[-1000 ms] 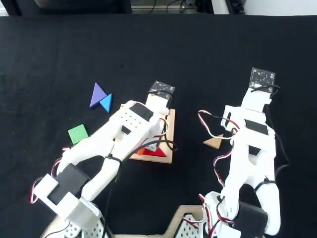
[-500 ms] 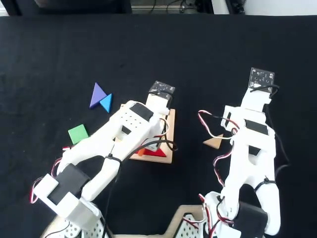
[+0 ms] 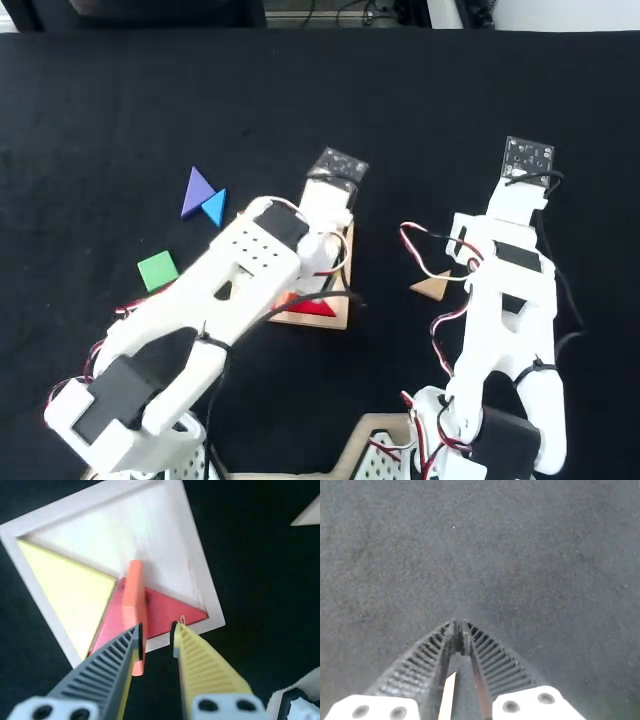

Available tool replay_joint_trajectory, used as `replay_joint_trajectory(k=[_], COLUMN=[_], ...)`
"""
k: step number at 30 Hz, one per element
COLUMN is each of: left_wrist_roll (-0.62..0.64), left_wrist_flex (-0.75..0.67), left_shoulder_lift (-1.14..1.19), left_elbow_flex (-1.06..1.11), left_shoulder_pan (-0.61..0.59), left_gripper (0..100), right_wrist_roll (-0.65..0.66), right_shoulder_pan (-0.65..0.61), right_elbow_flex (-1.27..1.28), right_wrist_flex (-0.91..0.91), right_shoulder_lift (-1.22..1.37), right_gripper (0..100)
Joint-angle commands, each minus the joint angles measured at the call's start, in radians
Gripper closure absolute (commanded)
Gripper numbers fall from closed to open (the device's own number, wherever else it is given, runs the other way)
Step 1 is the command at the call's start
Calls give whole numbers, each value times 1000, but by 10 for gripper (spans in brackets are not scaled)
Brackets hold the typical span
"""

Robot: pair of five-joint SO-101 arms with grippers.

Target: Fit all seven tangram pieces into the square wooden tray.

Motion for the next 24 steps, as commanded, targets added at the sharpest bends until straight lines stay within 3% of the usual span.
replay_joint_trajectory(k=[1,4,10,15,20,24], left_wrist_roll=[-18,-23,-91,-176,-181,-181], left_wrist_flex=[-69,-63,2,-8,-106,-196], left_shoulder_lift=[-41,-55,-155,-272,-250,-247], left_elbow_flex=[31,15,-64,-1,145,246], left_shoulder_pan=[8,-16,-216,-335,-340,-266], left_gripper=[875,877,877,876,877,877], right_wrist_roll=[9,9,11,11,11,11], right_shoulder_pan=[-14,-14,-14,-14,-14,-14], right_elbow_flex=[-28,-27,-21,-19,-19,-19], right_wrist_flex=[-15,-15,-20,-20,-20,-20], right_shoulder_lift=[-27,-27,-27,-27,-27,-27], right_gripper=[987,987,987,987,987,987])
